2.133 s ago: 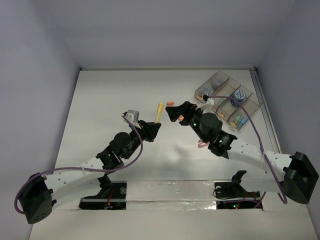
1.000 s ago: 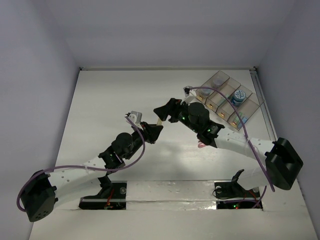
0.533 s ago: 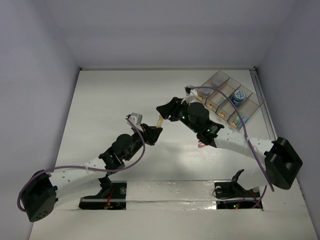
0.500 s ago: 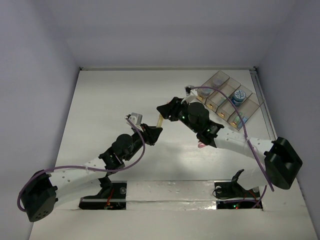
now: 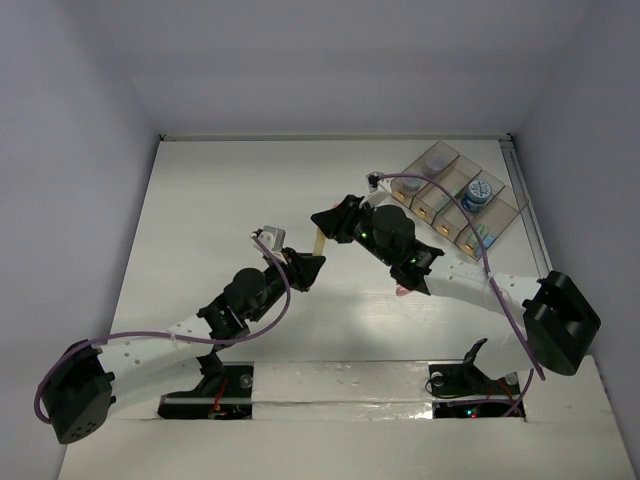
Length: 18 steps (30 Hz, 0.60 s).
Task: Sort the stationery into containers
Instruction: Close the pen cap on the pen.
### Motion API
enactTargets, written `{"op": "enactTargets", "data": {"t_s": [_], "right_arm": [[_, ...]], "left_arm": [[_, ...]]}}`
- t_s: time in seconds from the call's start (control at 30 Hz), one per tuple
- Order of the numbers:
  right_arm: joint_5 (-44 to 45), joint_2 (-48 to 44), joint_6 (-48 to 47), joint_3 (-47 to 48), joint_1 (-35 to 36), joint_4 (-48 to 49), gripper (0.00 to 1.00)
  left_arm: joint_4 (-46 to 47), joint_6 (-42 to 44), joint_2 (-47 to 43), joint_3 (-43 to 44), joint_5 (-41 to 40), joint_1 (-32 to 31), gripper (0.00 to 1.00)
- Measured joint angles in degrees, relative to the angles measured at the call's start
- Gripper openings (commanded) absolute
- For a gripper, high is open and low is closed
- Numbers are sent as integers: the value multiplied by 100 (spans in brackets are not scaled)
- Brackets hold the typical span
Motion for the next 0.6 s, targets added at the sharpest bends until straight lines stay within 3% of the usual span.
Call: {"op": "enactTargets", "data": {"t_s": [0.3,0.6], "right_arm": [[-146,0,44,-101,0,227,0],[-229,-146,127,-492,-59,1019,0]], "left_arm": [[-120,186,-7,105,-48,-2,0],[-914,378,-7,706,15,-13,0]]}}
